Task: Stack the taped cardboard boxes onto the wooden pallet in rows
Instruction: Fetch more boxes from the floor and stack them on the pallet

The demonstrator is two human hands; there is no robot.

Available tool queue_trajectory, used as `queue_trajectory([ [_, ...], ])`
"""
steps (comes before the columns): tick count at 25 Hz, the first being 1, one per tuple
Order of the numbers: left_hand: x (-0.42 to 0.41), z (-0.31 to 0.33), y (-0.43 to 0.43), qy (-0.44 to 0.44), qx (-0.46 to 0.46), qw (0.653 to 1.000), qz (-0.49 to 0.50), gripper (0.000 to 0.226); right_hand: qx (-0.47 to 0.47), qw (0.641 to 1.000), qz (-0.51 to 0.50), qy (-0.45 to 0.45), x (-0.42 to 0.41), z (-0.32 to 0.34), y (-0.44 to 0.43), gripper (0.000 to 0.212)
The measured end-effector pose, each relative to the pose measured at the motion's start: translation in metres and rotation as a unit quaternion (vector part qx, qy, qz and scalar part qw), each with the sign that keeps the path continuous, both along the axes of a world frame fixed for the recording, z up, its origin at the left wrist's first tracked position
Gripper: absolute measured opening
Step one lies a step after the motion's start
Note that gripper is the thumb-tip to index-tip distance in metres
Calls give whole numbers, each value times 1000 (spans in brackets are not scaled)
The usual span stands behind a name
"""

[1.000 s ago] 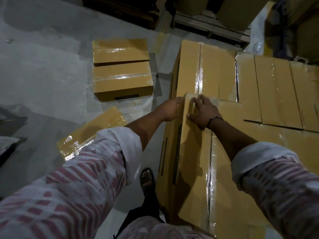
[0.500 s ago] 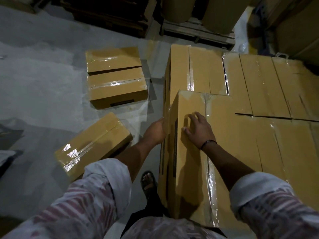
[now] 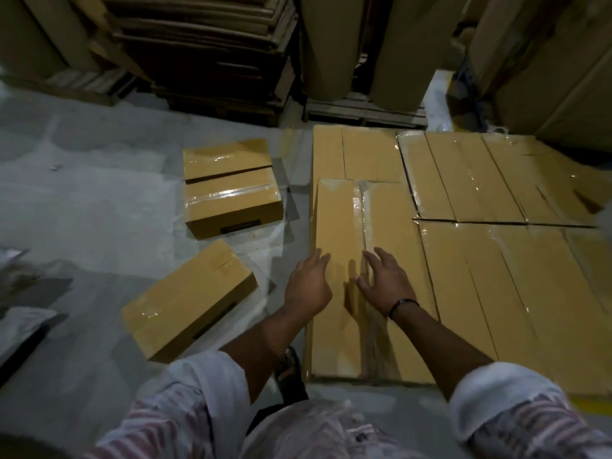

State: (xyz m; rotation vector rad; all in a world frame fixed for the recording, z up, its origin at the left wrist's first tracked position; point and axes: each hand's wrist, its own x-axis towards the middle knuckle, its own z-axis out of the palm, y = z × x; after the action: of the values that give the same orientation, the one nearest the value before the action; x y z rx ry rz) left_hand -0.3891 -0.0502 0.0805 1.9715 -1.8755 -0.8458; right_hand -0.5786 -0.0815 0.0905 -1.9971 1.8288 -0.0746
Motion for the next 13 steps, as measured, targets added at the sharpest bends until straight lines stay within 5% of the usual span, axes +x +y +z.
queue_trajectory([
  [7, -43, 6, 120, -78, -5, 995, -55, 65, 14, 1000, 18, -18, -59, -6, 107, 67],
  [13, -1, 16, 169, -110, -21, 994, -7, 58, -10, 995, 79, -57, -16, 5, 134, 65],
])
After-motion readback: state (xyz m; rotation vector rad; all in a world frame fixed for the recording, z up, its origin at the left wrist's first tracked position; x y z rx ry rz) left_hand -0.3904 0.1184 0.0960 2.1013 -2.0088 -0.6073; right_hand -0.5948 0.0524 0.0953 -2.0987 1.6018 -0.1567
